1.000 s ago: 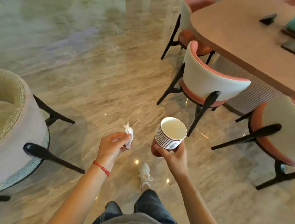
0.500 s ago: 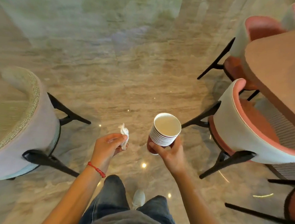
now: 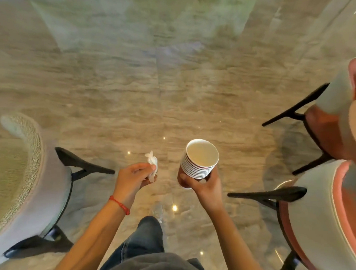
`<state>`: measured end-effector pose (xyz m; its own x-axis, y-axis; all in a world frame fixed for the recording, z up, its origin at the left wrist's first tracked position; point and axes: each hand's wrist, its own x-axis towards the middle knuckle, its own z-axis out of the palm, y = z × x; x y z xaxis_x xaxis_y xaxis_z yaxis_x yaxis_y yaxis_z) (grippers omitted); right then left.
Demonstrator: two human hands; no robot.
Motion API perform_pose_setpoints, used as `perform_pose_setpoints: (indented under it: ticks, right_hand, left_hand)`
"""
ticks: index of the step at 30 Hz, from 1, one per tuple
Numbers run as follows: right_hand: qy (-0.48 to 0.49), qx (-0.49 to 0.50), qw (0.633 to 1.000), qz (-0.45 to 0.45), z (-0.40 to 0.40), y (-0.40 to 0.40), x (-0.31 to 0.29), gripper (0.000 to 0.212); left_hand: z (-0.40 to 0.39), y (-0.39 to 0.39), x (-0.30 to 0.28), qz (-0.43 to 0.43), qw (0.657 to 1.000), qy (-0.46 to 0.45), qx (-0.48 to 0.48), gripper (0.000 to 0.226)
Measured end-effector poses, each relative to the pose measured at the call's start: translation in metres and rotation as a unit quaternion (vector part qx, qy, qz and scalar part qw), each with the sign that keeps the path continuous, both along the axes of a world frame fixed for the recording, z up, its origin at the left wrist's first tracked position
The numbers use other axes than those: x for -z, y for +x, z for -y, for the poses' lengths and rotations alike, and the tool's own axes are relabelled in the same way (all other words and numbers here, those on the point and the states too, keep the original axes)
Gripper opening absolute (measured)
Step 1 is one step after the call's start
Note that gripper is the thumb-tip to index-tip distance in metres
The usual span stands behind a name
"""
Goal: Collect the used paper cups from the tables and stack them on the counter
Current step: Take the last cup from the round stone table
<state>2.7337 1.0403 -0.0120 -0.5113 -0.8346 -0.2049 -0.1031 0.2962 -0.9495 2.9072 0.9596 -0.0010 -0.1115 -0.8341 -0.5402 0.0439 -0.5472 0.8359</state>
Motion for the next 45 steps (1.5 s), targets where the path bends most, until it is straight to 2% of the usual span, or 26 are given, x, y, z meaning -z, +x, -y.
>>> perform_pose_setpoints:
  ticks: [8, 17, 26, 36, 45]
  right_hand:
    - [-0.01, -0.002, 1.0, -0.01, 0.152, -0.038, -0.006, 0.054]
    - [-0.016, -0.067, 0.998, 0.002, 0.317, -0.091, 0.006, 0.066]
    - [-0.016, -0.151, 0.988, -0.007, 0.49, -0.135, -0.008, 0.066]
    - [-0.019, -0.205, 0.979, -0.013, 0.667, -0.11, 0.003, 0.065]
    - [-0.032, -0.243, 0.97, -0.003, 0.827, -0.047, -0.013, 0.07]
  left_hand:
    - [0.156, -0.028, -0.011, 0.013, 1.0, -0.026, -0.001, 0.016]
    - [0.301, -0.075, -0.007, 0.001, 0.997, -0.01, -0.077, 0.004]
    - [0.442, -0.115, -0.024, -0.009, 0.989, -0.029, -0.142, 0.007]
    - [0.601, -0.092, -0.015, -0.004, 0.983, -0.018, -0.182, 0.009]
    - [0.755, -0.03, -0.029, -0.009, 0.976, -0.024, -0.217, 0.007]
